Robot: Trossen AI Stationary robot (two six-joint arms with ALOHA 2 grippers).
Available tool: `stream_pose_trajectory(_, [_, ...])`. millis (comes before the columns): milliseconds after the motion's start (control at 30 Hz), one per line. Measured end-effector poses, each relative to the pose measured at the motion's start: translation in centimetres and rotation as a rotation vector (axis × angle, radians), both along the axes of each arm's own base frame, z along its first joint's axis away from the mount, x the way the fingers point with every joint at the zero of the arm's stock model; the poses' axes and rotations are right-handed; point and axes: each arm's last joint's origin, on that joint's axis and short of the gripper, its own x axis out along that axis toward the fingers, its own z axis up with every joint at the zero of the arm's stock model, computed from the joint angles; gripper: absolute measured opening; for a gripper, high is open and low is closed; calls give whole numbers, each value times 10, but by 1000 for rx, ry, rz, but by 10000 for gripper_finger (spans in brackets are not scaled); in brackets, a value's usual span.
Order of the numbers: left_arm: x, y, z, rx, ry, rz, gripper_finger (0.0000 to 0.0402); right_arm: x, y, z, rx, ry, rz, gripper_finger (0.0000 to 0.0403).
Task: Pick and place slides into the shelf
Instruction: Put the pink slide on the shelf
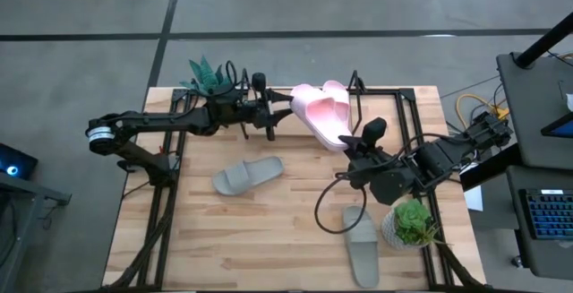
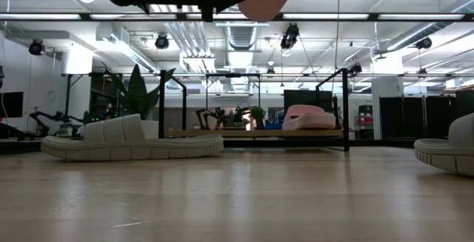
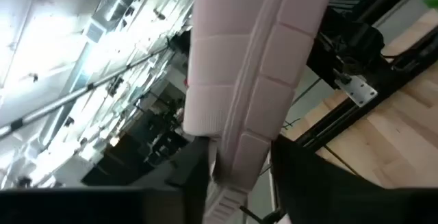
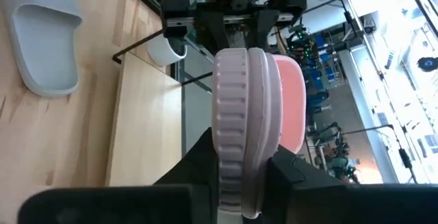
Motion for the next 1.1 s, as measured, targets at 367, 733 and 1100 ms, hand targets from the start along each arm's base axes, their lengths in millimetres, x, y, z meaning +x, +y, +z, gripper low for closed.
stream_pose_trajectory(367, [-29,-3,4,-199,132,197,243,4,-9,-2,32,-32,-60,51])
stream_pose_trajectory(733, [-80,-20,18,-575,-10,169,244,29,-50,-46,54,-61,-250,49])
stream_pose_trajectory(1100, [-114,-30,6,-650,-75,147,244,45,-74,-101,109,-111,-273,49])
